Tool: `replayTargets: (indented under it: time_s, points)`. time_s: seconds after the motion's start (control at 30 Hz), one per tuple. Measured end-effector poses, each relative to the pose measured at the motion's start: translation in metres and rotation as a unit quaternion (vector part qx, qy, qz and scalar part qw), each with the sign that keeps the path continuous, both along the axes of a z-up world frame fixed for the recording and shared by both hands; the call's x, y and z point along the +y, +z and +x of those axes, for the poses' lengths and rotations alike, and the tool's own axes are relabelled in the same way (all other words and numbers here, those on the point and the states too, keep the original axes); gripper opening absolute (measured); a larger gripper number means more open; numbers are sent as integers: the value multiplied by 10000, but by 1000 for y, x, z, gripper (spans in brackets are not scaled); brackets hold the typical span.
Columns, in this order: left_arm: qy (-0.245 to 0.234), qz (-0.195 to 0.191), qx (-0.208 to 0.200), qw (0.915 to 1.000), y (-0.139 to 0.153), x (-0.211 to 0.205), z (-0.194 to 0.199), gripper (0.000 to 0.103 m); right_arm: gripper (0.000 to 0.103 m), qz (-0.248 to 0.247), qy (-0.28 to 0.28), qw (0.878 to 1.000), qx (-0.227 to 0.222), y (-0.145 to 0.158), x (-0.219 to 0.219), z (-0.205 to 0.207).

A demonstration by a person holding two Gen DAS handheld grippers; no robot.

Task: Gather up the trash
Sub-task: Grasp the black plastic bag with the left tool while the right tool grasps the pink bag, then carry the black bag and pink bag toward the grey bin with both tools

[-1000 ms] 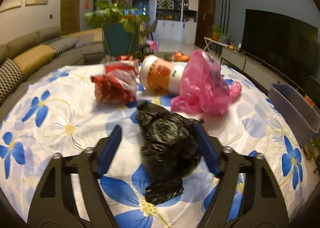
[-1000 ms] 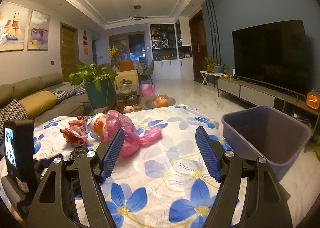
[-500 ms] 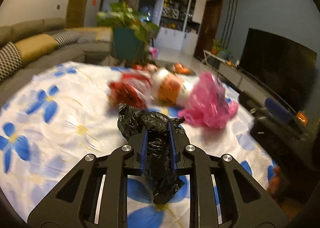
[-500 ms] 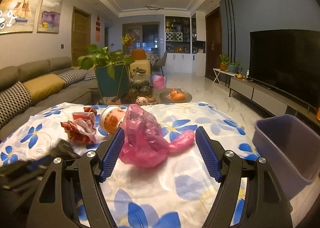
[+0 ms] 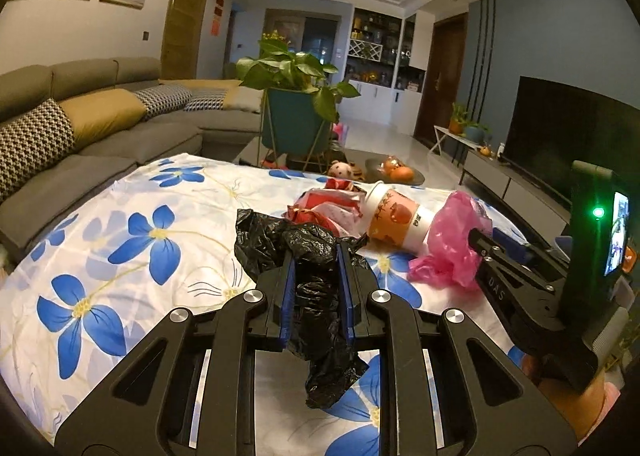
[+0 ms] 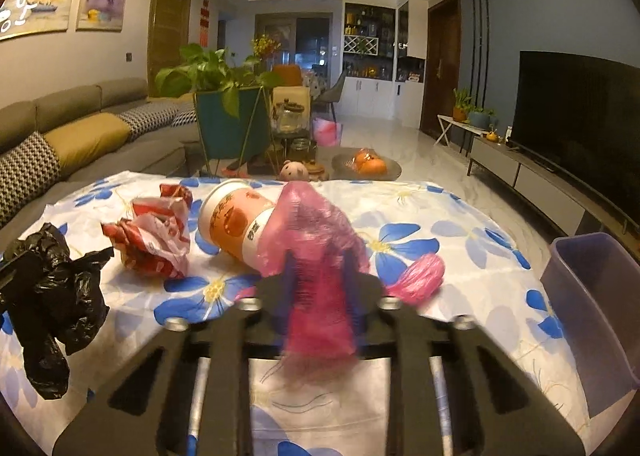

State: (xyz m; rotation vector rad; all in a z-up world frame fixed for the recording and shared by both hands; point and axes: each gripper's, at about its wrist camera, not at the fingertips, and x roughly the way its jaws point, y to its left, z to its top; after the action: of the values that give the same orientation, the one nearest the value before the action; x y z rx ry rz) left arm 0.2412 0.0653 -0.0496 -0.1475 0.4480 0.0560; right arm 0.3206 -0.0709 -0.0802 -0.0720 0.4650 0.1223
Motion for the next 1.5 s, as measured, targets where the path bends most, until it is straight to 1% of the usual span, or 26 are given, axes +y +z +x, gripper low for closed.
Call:
replayTargets:
  time_s: [0.07, 0.17, 0.37, 0.6, 0.73, 0.9, 0.97, 1.17, 1.5]
  points:
    - [-11, 13, 0, 10000, 0, -1, -2, 18, 8, -14, 0, 10000, -36, 1, -1, -3]
    - [-27, 10, -15, 10000, 0, 0, -3, 18, 5, 21, -38, 9999, -109, 3, -5, -10]
    - [-14, 38, -76, 10000, 3, -2, -10, 18, 4, 153, -128, 9989, -435, 17, -20, -42]
    - [-93, 88, -200, 9997, 9, -13, -30, 18, 4, 378, -105, 9964, -757, 36, -42, -94]
    - [-169, 121, -260, 9994, 11, -22, -44, 18, 4, 437, -100, 9948, -912, 39, -53, -127]
    - [-283, 194, -311, 9989, 14, -38, -60, 18, 4, 456, -144, 9940, -983, 41, -65, -153]
    - [-363, 176, -319, 9987, 15, -45, -64, 18, 4, 467, -165, 9939, -983, 41, -70, -159]
    - [-520, 294, -387, 9975, 21, -66, -73, 18, 4, 493, -304, 9928, -1050, 46, -86, -172]
    - [-670, 433, -450, 9958, 26, -88, -75, 18, 4, 545, -527, 9897, -1214, 53, -107, -183]
